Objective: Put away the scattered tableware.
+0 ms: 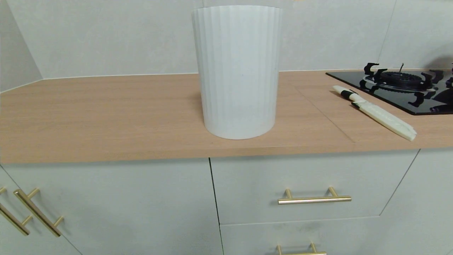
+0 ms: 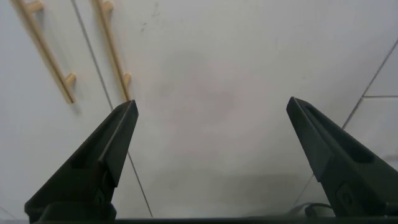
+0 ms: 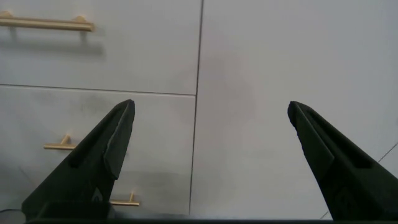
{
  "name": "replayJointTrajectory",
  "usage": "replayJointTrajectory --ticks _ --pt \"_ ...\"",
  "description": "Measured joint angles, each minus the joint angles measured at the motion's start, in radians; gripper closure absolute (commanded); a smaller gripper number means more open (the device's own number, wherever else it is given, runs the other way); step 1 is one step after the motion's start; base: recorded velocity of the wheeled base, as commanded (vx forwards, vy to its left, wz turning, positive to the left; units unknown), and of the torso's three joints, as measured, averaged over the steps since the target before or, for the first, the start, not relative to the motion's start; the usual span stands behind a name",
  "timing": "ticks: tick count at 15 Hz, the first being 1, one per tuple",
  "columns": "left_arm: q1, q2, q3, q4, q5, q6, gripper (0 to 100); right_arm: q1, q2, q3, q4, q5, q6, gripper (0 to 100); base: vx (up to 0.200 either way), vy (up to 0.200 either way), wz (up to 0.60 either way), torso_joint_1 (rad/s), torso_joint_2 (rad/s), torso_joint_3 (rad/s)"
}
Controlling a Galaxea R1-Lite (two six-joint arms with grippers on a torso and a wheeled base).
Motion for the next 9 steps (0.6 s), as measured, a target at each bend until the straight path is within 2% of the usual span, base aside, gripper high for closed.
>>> replayJointTrajectory --ticks 6,9 --pt "0.000 0.000 0.000 0.000 0.000 0.000 0 0.002 0.000 0.000 0.001 0.000 0.000 0 0.000 0.000 0.00 0.000 0.00 0.000" --pt "0.000 0.000 -0.001 -0.001 0.000 0.000 0 0.002 0.000 0.000 0.000 0.000 -0.001 0 0.000 0.000 0.00 0.058 -0.23 -0.229"
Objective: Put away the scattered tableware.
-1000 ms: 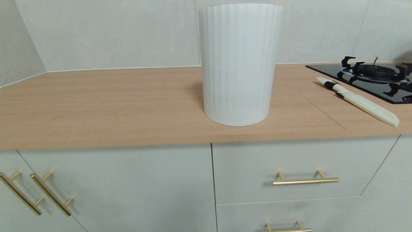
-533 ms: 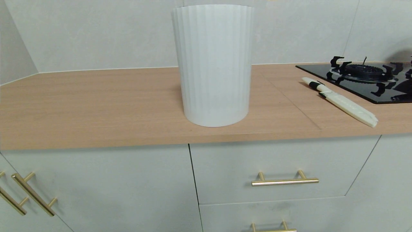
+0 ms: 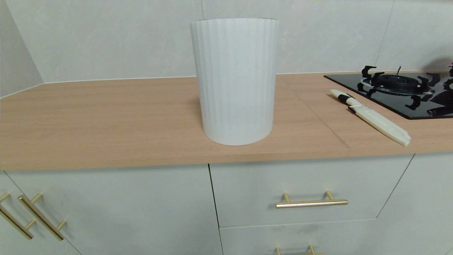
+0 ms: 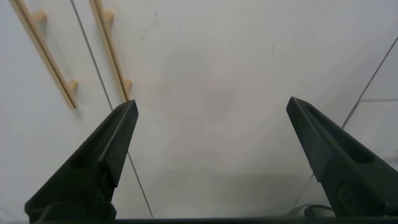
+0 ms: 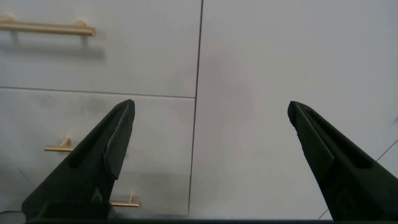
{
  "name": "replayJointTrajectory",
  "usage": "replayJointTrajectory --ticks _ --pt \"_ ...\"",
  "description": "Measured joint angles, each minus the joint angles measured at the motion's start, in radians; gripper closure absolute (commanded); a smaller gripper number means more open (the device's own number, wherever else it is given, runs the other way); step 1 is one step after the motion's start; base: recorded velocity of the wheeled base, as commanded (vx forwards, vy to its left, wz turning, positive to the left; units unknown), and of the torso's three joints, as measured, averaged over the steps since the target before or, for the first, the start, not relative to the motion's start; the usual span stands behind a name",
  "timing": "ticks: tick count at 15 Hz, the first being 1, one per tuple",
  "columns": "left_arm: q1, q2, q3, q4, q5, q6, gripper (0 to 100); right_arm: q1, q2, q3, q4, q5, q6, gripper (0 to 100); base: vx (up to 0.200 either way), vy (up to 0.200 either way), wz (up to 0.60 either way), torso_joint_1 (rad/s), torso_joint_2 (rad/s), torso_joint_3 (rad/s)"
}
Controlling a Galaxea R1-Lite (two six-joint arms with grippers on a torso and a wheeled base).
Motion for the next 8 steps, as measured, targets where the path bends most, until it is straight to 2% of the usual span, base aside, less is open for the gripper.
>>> replayJointTrajectory --ticks 1,8 --pt "0.000 0.000 0.001 0.001 0.000 0.000 0 -0.001 0.000 0.000 0.001 0.000 0.000 0 0.000 0.000 0.00 0.100 -0.20 -0.290" --pt "0.000 0.000 0.001 0.001 0.000 0.000 0 0.000 0.000 0.000 0.001 0.000 0.001 0 0.000 0.000 0.00 0.181 -0.50 -0.294"
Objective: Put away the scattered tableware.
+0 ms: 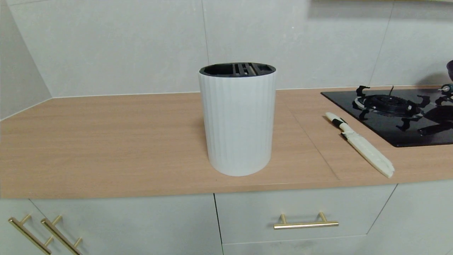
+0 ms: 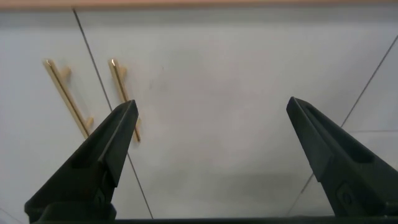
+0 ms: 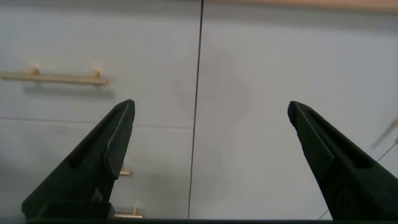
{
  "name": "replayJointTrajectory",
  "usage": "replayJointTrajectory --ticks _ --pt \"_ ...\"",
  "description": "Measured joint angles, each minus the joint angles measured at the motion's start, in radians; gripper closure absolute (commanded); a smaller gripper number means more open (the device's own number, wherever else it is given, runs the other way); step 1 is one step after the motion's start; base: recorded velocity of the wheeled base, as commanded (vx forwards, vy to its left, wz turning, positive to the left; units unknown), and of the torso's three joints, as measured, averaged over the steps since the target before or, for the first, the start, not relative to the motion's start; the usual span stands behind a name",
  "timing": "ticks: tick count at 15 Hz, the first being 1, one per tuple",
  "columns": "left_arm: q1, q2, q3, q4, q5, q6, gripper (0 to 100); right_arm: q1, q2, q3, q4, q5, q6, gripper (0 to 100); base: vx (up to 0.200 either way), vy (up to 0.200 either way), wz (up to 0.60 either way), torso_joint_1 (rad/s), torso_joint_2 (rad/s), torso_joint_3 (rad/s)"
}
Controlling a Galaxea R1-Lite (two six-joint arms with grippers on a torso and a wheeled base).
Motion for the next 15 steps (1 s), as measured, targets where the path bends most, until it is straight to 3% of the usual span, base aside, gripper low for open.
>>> replayJointTrajectory --ticks 15 --pt "0.000 0.000 0.000 0.000 0.001 -0.001 0 0.000 0.000 0.000 0.000 0.000 0.000 0 0.000 0.000 0.00 0.216 -0.50 -0.285"
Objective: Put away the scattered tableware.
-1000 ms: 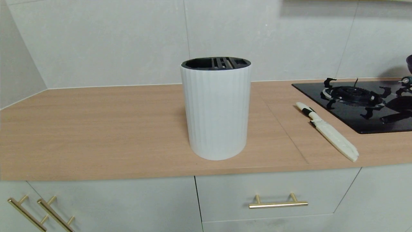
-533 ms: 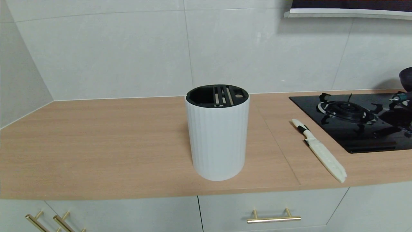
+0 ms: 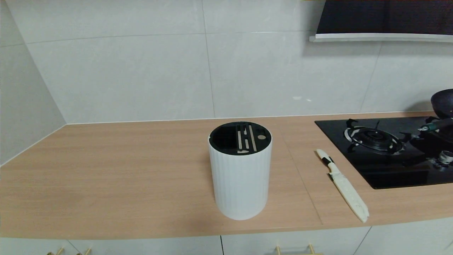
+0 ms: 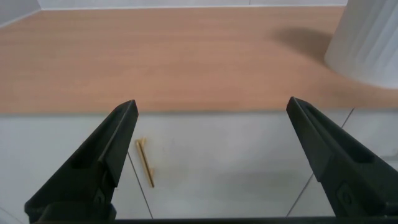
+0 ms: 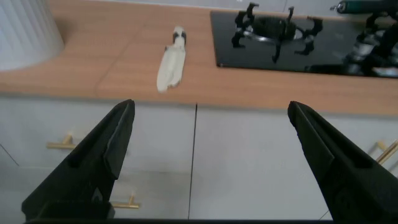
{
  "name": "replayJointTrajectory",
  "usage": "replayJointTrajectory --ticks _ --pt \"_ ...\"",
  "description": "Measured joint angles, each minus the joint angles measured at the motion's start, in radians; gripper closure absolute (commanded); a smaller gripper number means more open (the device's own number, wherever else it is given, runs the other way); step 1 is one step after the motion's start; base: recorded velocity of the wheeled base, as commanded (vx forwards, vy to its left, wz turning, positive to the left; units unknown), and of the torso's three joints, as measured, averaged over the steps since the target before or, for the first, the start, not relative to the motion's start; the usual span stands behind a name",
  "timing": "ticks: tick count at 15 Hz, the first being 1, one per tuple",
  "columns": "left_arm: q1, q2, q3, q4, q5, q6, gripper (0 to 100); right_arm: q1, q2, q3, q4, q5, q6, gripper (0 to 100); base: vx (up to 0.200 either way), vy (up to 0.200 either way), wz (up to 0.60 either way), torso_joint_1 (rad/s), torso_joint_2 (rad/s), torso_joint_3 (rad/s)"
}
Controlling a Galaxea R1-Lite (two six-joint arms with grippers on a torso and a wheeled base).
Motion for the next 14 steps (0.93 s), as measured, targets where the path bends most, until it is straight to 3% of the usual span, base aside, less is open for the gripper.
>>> replayJointTrajectory --ticks 8,14 --pt "0.000 0.000 0.000 0.000 0.000 0.000 0 0.000 0.000 0.000 0.000 0.000 0.000 0 0.000 0.000 0.00 0.270 -0.58 -0.305" --pt "0.000 0.000 0.000 0.000 0.000 0.000 0 0.000 0.000 0.000 0.000 0.000 0.000 0 0.000 0.000 0.00 0.166 -0.34 -0.178"
